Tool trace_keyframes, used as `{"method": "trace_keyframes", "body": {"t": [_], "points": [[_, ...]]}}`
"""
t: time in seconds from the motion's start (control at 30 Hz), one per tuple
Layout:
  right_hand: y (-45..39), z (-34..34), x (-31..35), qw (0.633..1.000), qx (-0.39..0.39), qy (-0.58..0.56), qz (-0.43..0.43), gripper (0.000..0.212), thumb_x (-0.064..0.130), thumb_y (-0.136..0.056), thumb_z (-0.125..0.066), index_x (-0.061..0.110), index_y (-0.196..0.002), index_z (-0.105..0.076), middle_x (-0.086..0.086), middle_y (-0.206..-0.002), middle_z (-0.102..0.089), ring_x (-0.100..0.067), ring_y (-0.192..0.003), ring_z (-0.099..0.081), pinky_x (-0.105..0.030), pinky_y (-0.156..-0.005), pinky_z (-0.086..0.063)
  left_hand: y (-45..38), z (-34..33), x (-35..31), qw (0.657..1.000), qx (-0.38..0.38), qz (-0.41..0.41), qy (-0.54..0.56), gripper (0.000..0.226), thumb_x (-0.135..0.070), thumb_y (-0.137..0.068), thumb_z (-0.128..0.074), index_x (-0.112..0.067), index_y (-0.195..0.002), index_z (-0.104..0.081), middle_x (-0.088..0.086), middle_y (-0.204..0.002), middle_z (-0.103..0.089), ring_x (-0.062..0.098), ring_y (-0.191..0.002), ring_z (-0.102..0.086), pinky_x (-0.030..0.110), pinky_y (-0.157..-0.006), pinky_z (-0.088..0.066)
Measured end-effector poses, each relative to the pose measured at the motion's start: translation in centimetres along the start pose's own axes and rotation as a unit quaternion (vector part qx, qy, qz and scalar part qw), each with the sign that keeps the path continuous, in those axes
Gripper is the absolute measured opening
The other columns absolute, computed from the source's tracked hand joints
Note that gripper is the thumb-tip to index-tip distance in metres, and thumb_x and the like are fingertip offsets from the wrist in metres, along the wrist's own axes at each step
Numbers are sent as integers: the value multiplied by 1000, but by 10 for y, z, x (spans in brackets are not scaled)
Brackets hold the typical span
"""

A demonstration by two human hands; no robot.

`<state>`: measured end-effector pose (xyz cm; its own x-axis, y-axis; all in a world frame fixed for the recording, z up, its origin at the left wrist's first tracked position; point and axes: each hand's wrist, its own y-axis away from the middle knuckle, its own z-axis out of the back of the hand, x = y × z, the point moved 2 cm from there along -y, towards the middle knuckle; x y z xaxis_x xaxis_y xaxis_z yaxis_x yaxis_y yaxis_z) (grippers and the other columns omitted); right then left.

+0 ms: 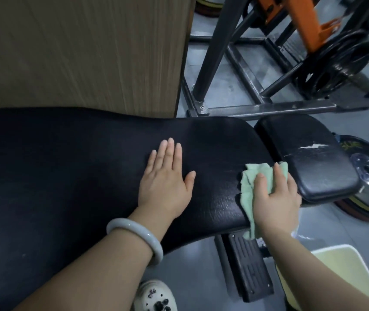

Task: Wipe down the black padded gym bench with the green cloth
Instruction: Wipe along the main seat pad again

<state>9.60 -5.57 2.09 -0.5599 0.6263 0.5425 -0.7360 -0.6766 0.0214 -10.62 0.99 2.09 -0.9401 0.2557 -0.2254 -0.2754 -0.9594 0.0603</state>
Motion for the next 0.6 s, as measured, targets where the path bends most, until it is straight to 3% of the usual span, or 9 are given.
{"method": "trace_keyframes", "body": {"t": [0.1, 0.2, 0.3, 0.43, 0.53, 0.6], "points": [[20, -8, 15, 991, -42, -40, -121, 57, 52, -95, -33, 40, -150, -21, 8, -160, -11, -33, -135, -22, -51, -105, -26, 16, 4, 20, 998, 6, -70, 1, 64, -48, -99, -8, -16, -150, 15, -2, -158, 19, 10, -143, 23, 30, -116, 16], [54, -25, 37, 971, -63, -102, -206, 61, 52, -96, -34, 40, -151, -13, 7, -161, 8, -38, -135, -17, -52, -103, -27, 31, 5, 29, 996, -4, -91, 12, 67, -51, -87, 11, -19, -144, 21, -3, -158, 18, 7, -139, 26, 28, -114, 19], [89, -45, 55, 965, -55, -134, -220, 65, 54, -96, -35, 41, -151, -5, 7, -158, 22, -40, -138, -10, -51, -102, -32, 39, 0, 31, 995, -21, -94, 37, 76, -49, -79, 16, -17, -148, 12, -3, -159, 12, 8, -142, 20, 27, -114, 18], [97, -52, 55, 964, -41, -160, -211, 69, 55, -94, -39, 40, -152, -3, 8, -156, 26, -41, -139, -7, -49, -102, -33, 39, -1, 30, 992, -64, -103, 45, 74, -48, -88, 2, -12, -151, -9, 0, -159, -7, 10, -146, 3, 29, -115, 10], [77, -44, 41, 964, -48, -159, -209, 70, 58, -93, -41, 41, -152, -6, 7, -157, 25, -42, -138, -11, -49, -105, -30, 40, -4, 31, 990, -65, -112, 51, 76, -50, -85, 7, -15, -151, -4, -3, -159, -1, 7, -144, 11, 26, -114, 14], [54, -32, 28, 960, -57, -168, -215, 69, 57, -94, -41, 40, -152, -9, 3, -159, 18, -42, -137, -19, -50, -108, -26, 39, -4, 31, 991, -70, -106, 36, 73, -49, -89, -1, -13, -151, -14, -1, -159, -11, 9, -145, 1, 27, -115, 8]]}}
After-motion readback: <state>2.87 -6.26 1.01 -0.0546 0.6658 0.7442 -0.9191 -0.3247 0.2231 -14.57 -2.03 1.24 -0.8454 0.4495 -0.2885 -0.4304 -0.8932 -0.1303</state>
